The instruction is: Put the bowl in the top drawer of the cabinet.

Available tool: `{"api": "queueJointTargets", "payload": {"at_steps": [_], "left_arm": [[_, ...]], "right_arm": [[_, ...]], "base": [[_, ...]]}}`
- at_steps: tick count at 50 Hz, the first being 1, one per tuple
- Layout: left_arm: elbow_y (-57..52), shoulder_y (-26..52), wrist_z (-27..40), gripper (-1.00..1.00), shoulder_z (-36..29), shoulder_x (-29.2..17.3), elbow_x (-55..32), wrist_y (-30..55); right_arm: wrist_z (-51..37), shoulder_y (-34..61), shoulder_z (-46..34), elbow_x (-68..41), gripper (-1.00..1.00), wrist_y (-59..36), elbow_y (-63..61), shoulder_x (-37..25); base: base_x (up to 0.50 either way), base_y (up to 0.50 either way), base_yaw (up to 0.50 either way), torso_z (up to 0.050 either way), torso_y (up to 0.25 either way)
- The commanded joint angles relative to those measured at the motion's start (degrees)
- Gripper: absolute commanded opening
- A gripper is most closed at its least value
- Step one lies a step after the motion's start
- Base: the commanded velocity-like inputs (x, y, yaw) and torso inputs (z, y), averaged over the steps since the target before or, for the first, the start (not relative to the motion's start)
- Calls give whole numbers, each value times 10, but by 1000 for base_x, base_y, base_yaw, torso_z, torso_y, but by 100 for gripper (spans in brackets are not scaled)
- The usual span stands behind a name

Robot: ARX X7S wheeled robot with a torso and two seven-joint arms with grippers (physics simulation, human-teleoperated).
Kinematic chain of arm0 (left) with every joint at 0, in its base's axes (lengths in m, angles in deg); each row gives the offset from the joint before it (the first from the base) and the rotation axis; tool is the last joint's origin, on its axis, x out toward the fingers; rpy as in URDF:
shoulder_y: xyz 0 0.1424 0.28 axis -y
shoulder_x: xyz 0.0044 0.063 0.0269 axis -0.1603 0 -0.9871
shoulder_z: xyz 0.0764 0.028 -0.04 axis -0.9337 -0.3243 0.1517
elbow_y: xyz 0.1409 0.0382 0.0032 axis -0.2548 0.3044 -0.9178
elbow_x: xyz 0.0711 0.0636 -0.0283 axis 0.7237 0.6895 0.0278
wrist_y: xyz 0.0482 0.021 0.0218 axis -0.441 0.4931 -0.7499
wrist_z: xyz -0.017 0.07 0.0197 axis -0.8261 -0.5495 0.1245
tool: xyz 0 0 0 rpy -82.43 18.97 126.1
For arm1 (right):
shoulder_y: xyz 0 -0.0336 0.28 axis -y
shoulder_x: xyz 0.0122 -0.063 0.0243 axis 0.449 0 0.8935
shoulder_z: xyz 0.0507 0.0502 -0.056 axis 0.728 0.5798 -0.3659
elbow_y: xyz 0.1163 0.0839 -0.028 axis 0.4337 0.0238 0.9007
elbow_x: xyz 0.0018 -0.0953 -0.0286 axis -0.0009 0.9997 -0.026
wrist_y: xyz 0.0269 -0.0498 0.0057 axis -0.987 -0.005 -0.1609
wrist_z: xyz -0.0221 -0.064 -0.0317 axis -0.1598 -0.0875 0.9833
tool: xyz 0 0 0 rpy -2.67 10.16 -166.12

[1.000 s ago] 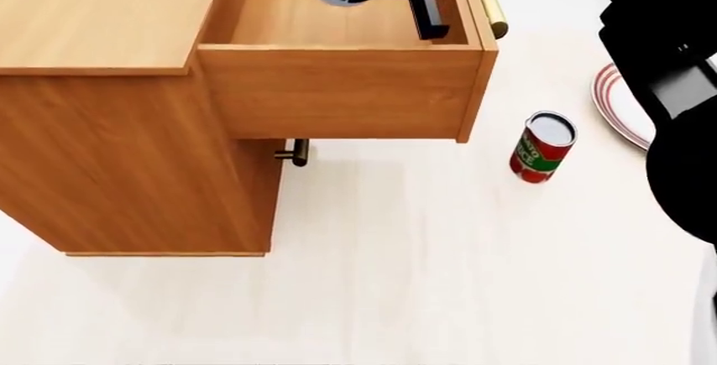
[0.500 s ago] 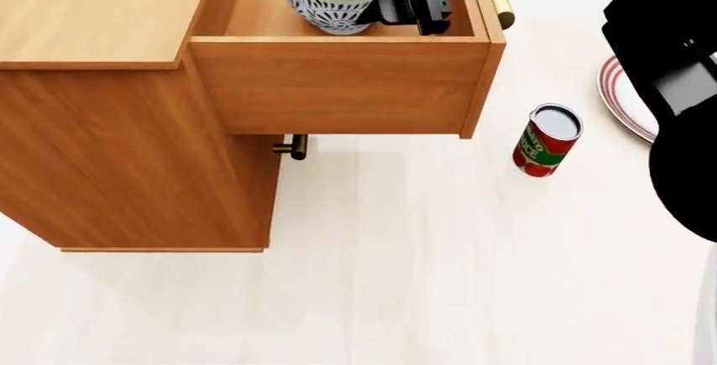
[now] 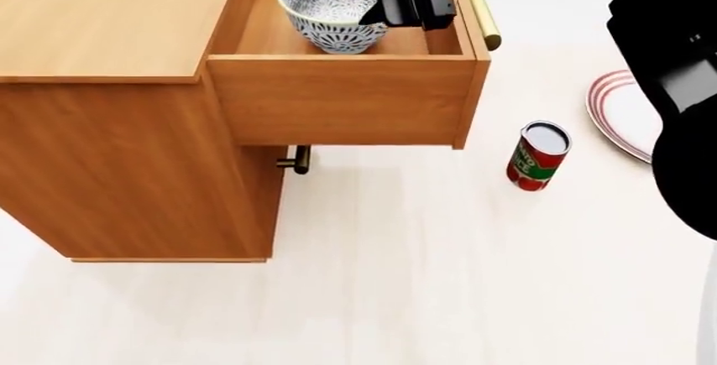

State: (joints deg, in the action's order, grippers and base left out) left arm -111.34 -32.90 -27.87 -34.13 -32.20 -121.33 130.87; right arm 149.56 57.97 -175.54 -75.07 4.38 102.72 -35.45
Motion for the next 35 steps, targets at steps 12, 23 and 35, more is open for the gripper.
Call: {"api": "queueJointTargets", "payload": {"at_steps": [12,23,35], "left_arm": [[-3,-2,-4,100,-5,6,8,-2],[-4,-8,-4,100,-1,7,7,-2],[-4,-9,-4,100,-9,11,14,-2]], "right_arm": [[9,6,2,-1,100,0,7,0],[-2,18,21,-43,100,38,34,0],[-48,15,115,10,100,114,83,-15]], "base": [[0,0,0,0,193],[0,0,0,0,193],[0,0,0,0,193]]}}
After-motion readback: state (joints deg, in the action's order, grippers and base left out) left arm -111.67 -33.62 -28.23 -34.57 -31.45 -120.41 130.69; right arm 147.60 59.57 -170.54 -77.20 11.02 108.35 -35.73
